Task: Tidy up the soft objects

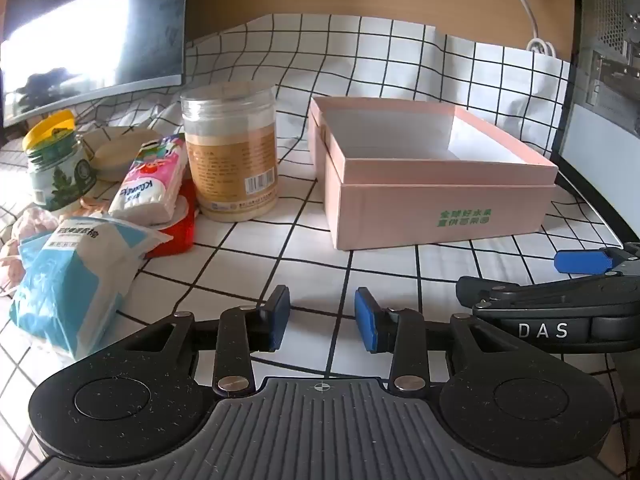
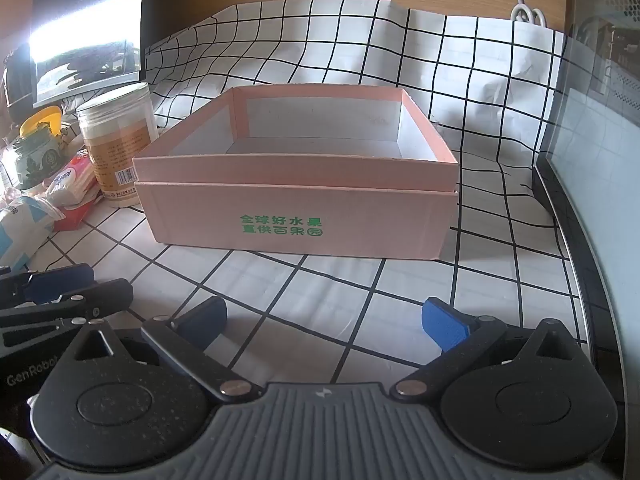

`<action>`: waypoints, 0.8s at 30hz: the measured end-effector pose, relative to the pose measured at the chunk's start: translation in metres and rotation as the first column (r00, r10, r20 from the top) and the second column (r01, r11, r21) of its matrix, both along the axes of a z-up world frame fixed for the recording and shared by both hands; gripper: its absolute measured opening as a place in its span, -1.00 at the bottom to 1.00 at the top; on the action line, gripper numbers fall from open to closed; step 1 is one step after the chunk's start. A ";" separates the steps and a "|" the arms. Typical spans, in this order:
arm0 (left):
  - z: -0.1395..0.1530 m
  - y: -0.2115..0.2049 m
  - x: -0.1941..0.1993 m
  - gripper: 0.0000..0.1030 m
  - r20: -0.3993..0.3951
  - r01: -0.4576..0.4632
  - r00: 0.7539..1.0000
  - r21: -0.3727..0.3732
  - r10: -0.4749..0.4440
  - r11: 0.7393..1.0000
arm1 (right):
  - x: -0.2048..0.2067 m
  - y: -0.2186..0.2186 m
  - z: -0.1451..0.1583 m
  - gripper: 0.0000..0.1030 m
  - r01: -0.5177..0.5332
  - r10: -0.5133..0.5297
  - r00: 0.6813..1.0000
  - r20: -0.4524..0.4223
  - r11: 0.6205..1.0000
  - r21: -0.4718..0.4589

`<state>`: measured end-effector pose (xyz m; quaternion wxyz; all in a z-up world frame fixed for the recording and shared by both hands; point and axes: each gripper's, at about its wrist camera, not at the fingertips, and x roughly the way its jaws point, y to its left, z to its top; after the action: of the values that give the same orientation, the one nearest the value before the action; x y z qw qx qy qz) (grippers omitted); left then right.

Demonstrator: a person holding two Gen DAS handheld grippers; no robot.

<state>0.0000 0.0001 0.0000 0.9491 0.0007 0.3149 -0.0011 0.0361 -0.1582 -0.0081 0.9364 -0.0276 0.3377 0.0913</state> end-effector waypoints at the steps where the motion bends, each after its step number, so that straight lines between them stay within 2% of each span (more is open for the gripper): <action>1: 0.000 0.000 0.000 -0.23 0.000 0.000 1.000 -0.003 0.000 1.000 | 0.000 0.000 0.000 1.00 0.000 0.000 1.000 0.000 1.000 0.000; 24: 0.000 0.002 -0.002 -0.23 0.002 0.000 1.000 -0.011 0.000 1.000 | 0.000 0.000 0.000 1.00 0.000 0.000 1.000 0.000 1.000 -0.001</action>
<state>-0.0022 0.0016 0.0001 0.9494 -0.0045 0.3141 -0.0029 0.0361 -0.1582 -0.0077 0.9364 -0.0279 0.3378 0.0912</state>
